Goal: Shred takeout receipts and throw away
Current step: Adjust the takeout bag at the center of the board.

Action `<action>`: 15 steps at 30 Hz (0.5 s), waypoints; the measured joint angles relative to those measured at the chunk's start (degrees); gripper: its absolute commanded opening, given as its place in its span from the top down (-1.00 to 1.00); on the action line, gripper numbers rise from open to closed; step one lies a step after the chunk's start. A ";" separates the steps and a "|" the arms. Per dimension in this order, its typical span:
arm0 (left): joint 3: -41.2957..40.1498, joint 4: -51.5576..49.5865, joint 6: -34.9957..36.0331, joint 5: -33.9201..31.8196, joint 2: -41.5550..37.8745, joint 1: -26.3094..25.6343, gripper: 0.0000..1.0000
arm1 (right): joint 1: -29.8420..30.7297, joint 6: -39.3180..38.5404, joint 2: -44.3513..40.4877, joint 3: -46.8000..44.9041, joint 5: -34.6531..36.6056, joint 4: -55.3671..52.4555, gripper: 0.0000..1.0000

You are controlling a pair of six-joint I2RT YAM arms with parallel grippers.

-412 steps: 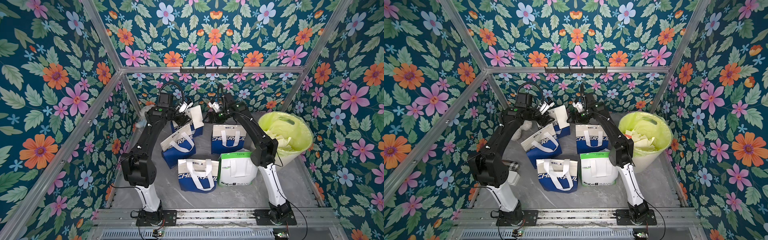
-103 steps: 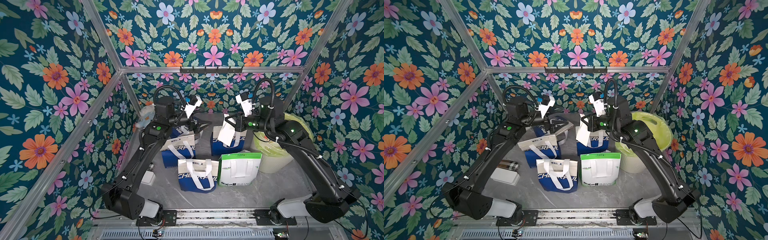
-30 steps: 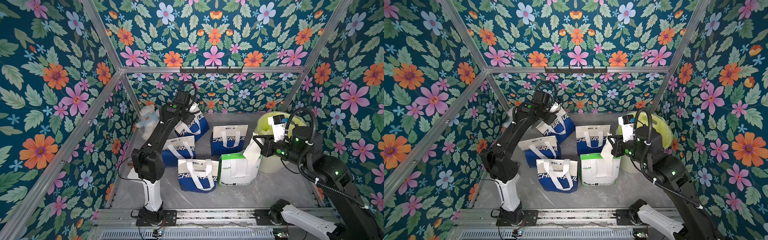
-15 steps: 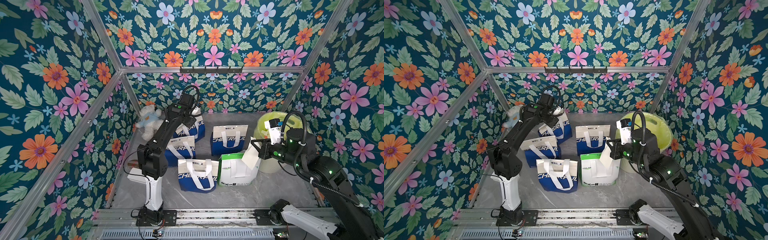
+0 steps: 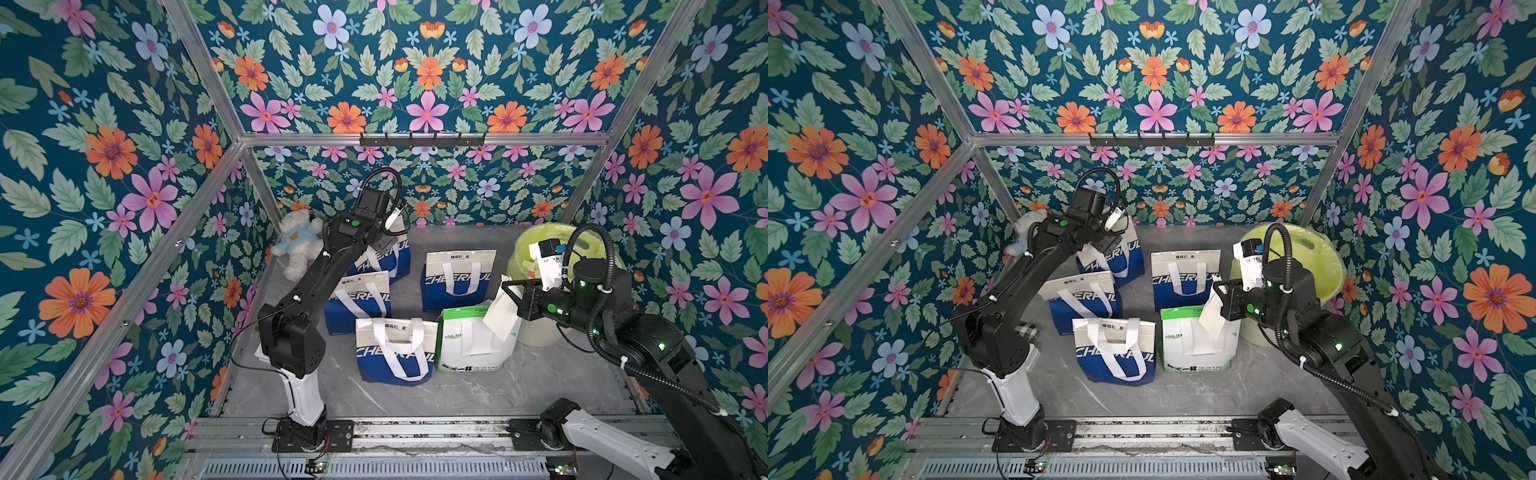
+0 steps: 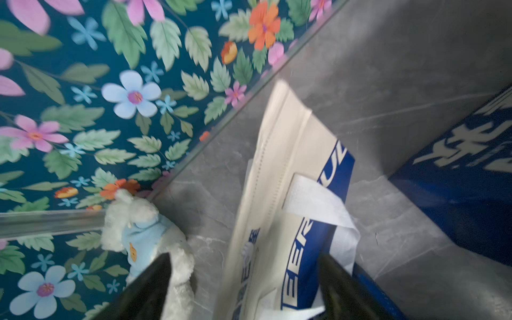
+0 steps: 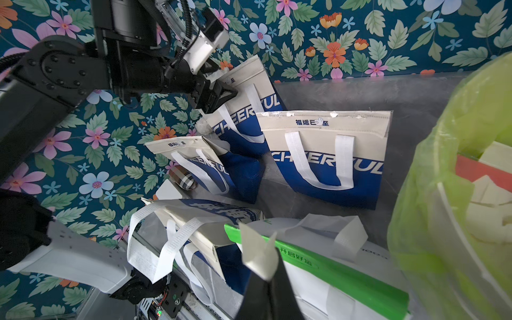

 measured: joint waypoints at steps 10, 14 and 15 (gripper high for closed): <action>-9.35 13.49 0.07 17.92 -13.79 0.00 -0.81 | 0.00 -1.79 0.11 0.92 -3.34 0.48 1.00; -11.08 15.45 -1.14 35.89 -16.59 -0.55 -0.62 | 0.00 -3.48 0.44 1.46 -9.01 2.82 1.00; -12.00 16.15 -1.51 39.58 -17.25 -1.16 -0.63 | 0.00 -3.69 0.59 1.46 -10.71 3.65 1.00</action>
